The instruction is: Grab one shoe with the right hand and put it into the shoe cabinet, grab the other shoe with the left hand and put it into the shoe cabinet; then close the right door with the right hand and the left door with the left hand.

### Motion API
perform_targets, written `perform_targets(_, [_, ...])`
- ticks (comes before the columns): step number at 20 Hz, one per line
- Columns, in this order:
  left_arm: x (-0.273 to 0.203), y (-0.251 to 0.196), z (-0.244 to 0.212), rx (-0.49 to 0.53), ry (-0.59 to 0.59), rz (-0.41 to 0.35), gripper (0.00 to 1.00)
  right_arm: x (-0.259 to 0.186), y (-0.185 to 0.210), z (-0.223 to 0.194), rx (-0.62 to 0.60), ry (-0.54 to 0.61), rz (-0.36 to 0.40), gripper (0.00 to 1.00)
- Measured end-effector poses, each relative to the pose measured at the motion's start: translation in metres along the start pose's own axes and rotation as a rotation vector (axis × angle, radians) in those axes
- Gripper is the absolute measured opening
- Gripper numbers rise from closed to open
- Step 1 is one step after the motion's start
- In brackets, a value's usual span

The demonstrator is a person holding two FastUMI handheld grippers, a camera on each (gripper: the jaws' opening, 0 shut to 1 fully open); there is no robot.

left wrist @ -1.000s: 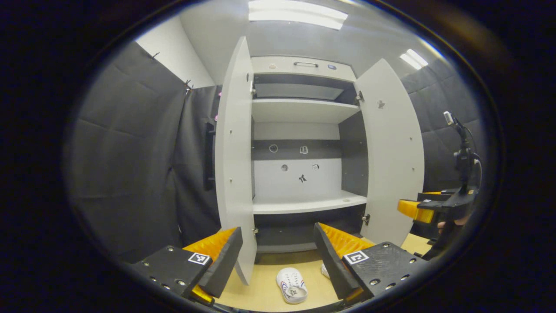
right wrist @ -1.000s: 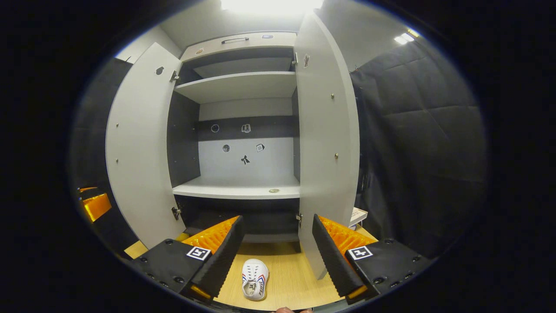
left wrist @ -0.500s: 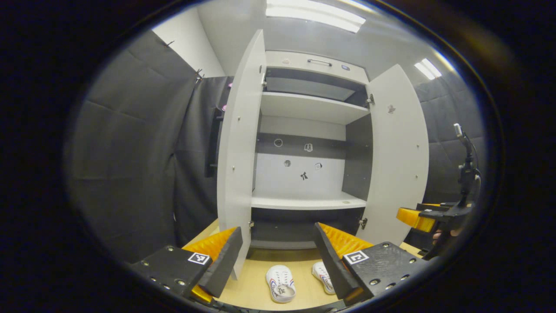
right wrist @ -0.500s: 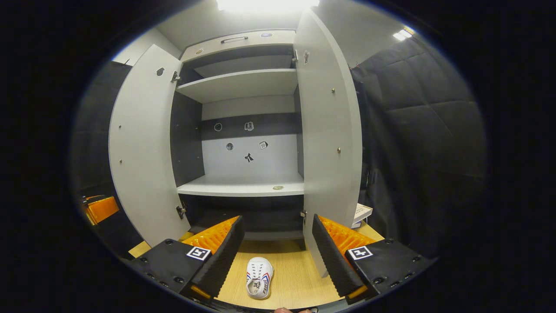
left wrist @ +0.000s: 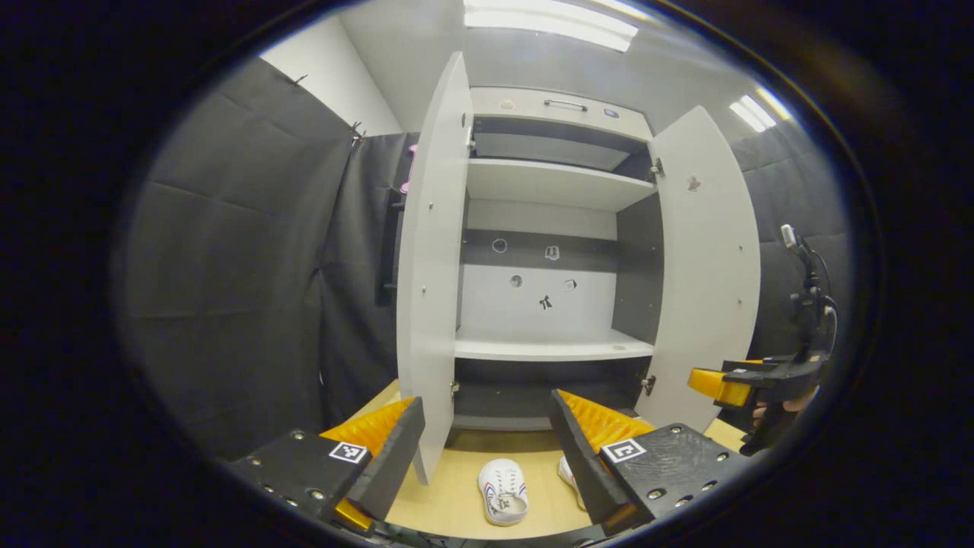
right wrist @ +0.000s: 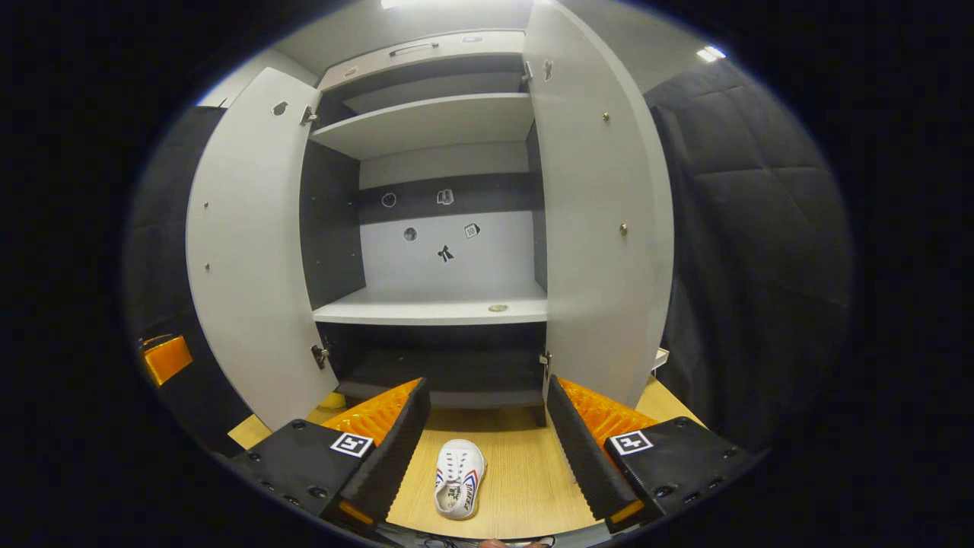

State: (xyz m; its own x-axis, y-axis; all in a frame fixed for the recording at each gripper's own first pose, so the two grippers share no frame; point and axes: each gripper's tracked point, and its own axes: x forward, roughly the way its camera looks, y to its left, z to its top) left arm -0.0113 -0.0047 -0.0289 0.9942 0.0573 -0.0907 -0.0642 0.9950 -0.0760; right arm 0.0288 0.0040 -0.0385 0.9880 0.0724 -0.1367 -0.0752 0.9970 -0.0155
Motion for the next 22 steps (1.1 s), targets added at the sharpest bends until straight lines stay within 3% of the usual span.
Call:
perform_targets(9, [0.000,0.003,-0.001,0.003,0.001,0.015,0.94,0.046,0.020,-0.038,-0.035,0.152,0.076,0.97])
perform_targets(13, [-0.006,0.007,-0.008,0.000,0.012,0.022,0.94,0.076,0.035,-0.077,-0.032,0.277,0.115,0.93])
perform_targets(14, [-0.008,0.007,-0.011,0.000,0.017,0.024,0.95,0.082,0.039,-0.092,-0.028,0.322,0.123,0.97])
perform_targets(17, [-0.012,0.014,-0.026,0.008,0.047,0.037,0.94,0.097,0.052,-0.128,-0.032,0.430,0.148,0.97])
perform_targets(18, [-0.011,0.016,-0.030,0.006,0.059,0.041,0.94,0.100,0.057,-0.139,-0.045,0.455,0.161,0.93])
perform_targets(19, [-0.011,0.018,-0.034,0.002,0.071,0.044,0.94,0.104,0.063,-0.148,-0.059,0.472,0.174,0.97])
perform_targets(22, [-0.012,0.022,-0.045,-0.014,0.096,0.054,0.94,0.113,0.083,-0.175,-0.103,0.501,0.220,0.97])
